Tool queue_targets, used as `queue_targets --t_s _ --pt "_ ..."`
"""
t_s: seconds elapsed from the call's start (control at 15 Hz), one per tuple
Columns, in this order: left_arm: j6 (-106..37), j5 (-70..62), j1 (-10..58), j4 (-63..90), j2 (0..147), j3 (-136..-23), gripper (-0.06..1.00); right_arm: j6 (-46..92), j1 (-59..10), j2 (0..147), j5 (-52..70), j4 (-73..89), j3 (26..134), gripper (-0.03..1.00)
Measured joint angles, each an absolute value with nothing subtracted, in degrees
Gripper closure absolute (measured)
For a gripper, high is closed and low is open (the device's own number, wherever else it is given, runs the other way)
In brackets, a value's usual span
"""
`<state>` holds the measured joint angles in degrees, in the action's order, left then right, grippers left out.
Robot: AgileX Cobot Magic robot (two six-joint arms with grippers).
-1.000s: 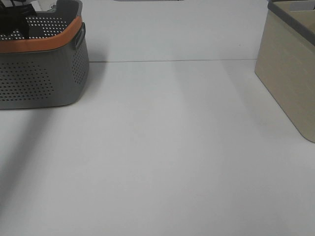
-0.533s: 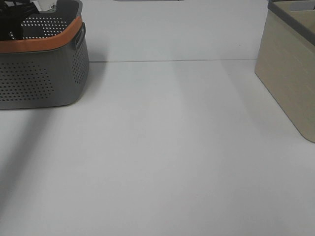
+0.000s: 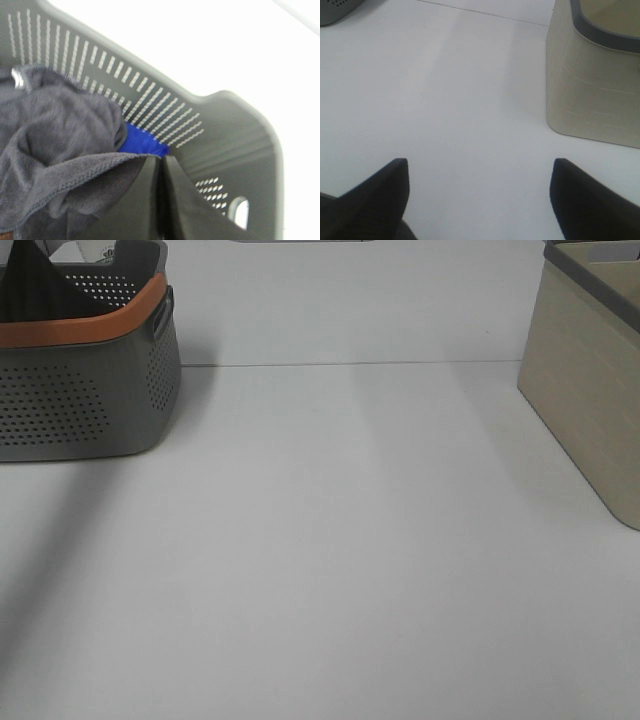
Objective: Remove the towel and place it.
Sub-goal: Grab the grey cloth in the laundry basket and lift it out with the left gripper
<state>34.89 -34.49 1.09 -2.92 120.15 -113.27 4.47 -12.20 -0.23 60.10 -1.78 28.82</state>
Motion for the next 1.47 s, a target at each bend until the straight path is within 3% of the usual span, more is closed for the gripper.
queue_targets --t_s 0.93,1.47 --pt "25.6 -17.8 1.4 0.0 105.8 -116.7 0.94 4.5 -12.2 -0.2 60.1 -1.8 28.8 0.20" --pt "18.3 -16.9 11.7 0.0 105.5 -130.8 0.94 4.5 -12.2 -0.2 60.1 -1.8 28.8 0.20"
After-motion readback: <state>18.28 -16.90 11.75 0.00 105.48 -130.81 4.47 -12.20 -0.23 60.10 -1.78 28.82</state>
